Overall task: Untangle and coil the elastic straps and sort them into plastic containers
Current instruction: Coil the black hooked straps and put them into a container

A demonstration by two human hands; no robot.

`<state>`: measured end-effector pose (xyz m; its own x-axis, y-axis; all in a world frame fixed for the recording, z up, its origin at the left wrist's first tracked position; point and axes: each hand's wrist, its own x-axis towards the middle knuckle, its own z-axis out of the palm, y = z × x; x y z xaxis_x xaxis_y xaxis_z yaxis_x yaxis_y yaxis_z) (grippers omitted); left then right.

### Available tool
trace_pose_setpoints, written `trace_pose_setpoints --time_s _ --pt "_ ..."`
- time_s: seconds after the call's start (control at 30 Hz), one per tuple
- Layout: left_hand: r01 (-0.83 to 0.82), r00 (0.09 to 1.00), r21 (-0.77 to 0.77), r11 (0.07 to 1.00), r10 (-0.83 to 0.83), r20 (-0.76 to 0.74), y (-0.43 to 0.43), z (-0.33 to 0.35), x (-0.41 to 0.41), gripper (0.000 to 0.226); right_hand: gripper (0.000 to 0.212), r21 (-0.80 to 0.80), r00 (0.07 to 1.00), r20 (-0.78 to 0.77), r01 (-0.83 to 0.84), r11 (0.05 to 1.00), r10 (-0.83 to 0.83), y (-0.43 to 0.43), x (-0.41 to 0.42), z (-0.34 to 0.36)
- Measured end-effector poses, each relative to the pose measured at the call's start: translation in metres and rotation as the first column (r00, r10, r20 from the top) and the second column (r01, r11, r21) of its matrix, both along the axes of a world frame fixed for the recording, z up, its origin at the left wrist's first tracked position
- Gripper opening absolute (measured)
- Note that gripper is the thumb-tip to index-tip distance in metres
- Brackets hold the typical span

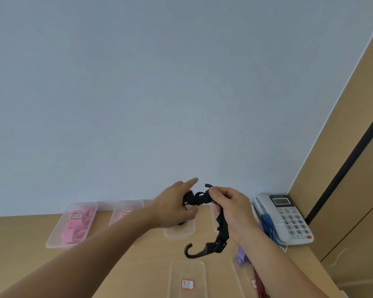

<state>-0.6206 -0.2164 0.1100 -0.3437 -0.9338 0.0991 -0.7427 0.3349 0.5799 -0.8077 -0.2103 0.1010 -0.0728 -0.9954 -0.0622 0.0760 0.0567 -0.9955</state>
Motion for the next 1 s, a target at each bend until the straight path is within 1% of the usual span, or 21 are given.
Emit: trace_pose_setpoints --time_s 0.03,0.07,0.1,0.17,0.23,0.3,0.33,0.37,0.4,0.47,0.5,0.57,0.6,0.67,0.77,0.87,0.93,1.0 --pt "0.003 0.994 0.174 0.985 0.017 -0.111 0.0 0.005 0.001 0.06 0.006 -0.039 0.999 -0.045 -0.005 0.999 0.003 0.0 -0.002 0.001" --pt "0.023 0.974 0.31 0.95 0.049 -0.221 0.001 0.011 0.002 0.047 0.005 -0.072 0.997 -0.078 -0.02 0.997 0.014 0.001 -0.005 0.001" --pt "0.051 0.948 0.406 0.912 0.084 -0.307 0.002 0.017 0.003 0.044 0.006 -0.096 0.995 -0.092 -0.039 0.995 0.031 0.002 -0.006 0.002" --pt "0.148 0.892 0.545 0.825 0.126 -0.434 0.003 0.024 0.008 0.041 0.011 -0.126 0.994 -0.094 -0.071 0.989 0.06 0.004 -0.008 0.002" --pt "0.28 0.848 0.618 0.735 0.114 -0.518 0.006 0.028 0.009 0.034 0.013 -0.142 0.994 -0.095 -0.069 0.987 0.056 0.006 -0.008 0.002" --pt "0.394 0.802 0.618 0.68 0.074 -0.593 0.007 0.027 0.008 0.028 0.01 -0.138 0.997 -0.077 -0.025 0.99 0.014 0.009 -0.004 0.001" --pt "0.423 0.781 0.589 0.689 0.053 -0.622 0.008 0.028 0.005 0.025 0.014 -0.122 0.998 -0.062 0.006 0.993 -0.014 0.011 -0.002 0.0" --pt "0.416 0.778 0.55 0.724 0.03 -0.628 0.009 0.027 0.001 0.024 0.025 -0.094 0.998 -0.047 0.035 0.995 -0.039 0.013 0.001 -0.002" --pt "0.372 0.802 0.503 0.78 0.003 -0.597 0.009 0.027 -0.004 0.023 0.036 -0.057 0.997 -0.034 0.06 0.997 -0.062 0.014 0.005 -0.004" --pt "0.227 0.897 0.376 0.898 -0.042 -0.44 0.01 0.026 -0.014 0.02 0.052 0.0 0.993 -0.042 0.112 0.994 -0.112 0.014 0.01 -0.007" --pt "0.159 0.938 0.293 0.943 -0.052 -0.342 0.01 0.024 -0.018 0.018 0.055 0.009 0.99 -0.064 0.129 0.992 -0.129 0.014 0.011 -0.007" --pt "0.068 0.989 0.1 0.993 -0.055 -0.135 0.011 0.02 -0.021 0.017 0.054 0.014 0.985 -0.119 0.13 0.991 -0.128 0.012 0.009 -0.006" --pt "0.048 0.999 0.0 0.999 -0.047 -0.026 0.01 0.018 -0.02 0.018 0.052 0.02 0.983 -0.143 0.123 0.992 -0.119 0.012 0.007 -0.005" --pt "0.043 0.985 -0.163 0.986 -0.014 0.174 0.007 0.013 -0.018 0.021 0.046 0.031 0.981 -0.16 0.116 0.993 -0.11 0.01 0.004 -0.003" --pt "0.056 0.926 -0.34 0.939 0.079 0.37 0.005 0.001 -0.018 0.024 0.044 0.087 0.993 -0.069 0.1 0.991 -0.094 0.011 0.009 -0.003" --pt "0.07 0.874 -0.441 0.895 0.158 0.459 0.005 -0.008 -0.024 0.031 0.043 0.118 0.995 0.026 0.094 0.989 -0.098 0.015 0.022 -0.004" --pt "0.082 0.863 -0.468 0.88 0.172 0.475 0.003 -0.012 -0.027 0.042 0.038 0.133 0.991 0.078 0.1 0.986 -0.111 0.016 0.028 -0.005" --pt "0.111 0.861 -0.499 0.859 0.168 0.48 0.003 -0.014 -0.029 0.047 0.035 0.158 0.984 0.109 0.126 0.979 -0.144 0.015 0.028 -0.008"
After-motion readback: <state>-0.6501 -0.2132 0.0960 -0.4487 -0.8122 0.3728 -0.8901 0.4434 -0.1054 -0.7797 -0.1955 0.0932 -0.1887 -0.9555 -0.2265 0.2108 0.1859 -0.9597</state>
